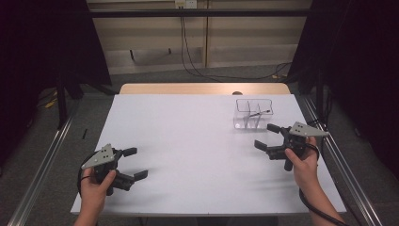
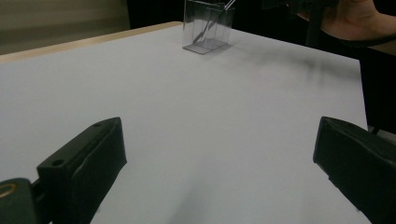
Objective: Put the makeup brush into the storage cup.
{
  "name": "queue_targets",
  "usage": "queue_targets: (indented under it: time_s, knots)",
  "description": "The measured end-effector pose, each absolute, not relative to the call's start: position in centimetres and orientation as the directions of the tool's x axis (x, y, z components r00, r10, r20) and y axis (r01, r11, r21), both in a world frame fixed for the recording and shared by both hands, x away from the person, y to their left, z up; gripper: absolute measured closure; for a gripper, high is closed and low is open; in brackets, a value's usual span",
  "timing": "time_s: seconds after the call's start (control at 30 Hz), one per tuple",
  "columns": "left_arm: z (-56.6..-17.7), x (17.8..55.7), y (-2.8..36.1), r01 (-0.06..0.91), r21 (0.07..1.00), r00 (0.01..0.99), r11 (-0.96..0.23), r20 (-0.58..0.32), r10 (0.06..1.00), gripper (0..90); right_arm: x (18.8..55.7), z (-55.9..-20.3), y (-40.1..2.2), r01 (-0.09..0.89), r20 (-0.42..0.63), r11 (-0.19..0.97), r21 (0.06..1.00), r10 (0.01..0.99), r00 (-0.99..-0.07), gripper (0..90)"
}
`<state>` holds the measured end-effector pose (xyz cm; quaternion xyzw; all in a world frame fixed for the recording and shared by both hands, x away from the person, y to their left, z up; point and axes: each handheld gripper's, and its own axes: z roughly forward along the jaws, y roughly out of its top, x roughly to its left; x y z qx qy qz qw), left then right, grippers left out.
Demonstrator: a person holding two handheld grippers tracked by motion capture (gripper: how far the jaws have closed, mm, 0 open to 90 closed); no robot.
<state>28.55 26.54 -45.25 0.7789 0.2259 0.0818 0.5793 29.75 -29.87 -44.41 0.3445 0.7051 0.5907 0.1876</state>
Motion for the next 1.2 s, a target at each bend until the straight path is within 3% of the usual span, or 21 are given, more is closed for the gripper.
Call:
queue_targets:
  time_s: [1.2]
  knots:
    - [-45.3, 28.7, 26.4, 0.256, 0.939, 0.886, -0.231, -0.133, 0.443, 2.3, 26.1, -45.8, -32.9, 0.279, 0.127, 0.094, 0.956, 0.721, -0.681, 6.8]
